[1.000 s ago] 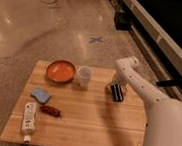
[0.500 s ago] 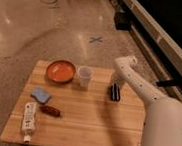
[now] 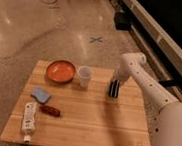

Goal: Place the eraser in the ceramic cup

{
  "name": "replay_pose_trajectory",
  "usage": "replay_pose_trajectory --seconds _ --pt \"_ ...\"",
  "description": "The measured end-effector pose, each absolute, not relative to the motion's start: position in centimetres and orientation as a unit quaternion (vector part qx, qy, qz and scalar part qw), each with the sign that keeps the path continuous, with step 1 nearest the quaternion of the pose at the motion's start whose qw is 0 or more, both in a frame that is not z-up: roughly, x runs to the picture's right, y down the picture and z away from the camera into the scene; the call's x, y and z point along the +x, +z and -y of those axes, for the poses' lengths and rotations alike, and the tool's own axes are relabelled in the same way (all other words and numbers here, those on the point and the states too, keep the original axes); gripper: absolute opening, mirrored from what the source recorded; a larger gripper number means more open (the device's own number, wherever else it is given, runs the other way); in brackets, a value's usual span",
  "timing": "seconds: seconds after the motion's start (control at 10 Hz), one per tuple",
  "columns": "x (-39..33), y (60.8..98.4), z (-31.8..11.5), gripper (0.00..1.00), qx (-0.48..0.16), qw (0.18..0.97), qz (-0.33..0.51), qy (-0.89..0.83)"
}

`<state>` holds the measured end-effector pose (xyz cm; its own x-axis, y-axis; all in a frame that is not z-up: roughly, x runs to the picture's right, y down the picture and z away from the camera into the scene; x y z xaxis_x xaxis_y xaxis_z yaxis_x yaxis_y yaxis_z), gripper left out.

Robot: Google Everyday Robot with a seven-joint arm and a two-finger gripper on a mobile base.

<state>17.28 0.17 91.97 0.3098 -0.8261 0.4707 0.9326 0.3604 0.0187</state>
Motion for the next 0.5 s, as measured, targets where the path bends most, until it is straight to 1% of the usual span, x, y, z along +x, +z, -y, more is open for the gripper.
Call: replay_pose_trajectory --seconds 0.2,0.3,0.4,0.5 --pt "16.4 88.6 2.7 0.0 -0.075 0.809 0.232 -0.534" --pt "15.9 87.2 3.8 0.0 -0.051 0.81 0.242 -0.532" --pt "14.8 85.1 5.4 0.0 -0.012 0.805 0.257 -0.535" --pt "14.0 84.0 6.3 0.0 0.012 0.8 0.265 -0.538"
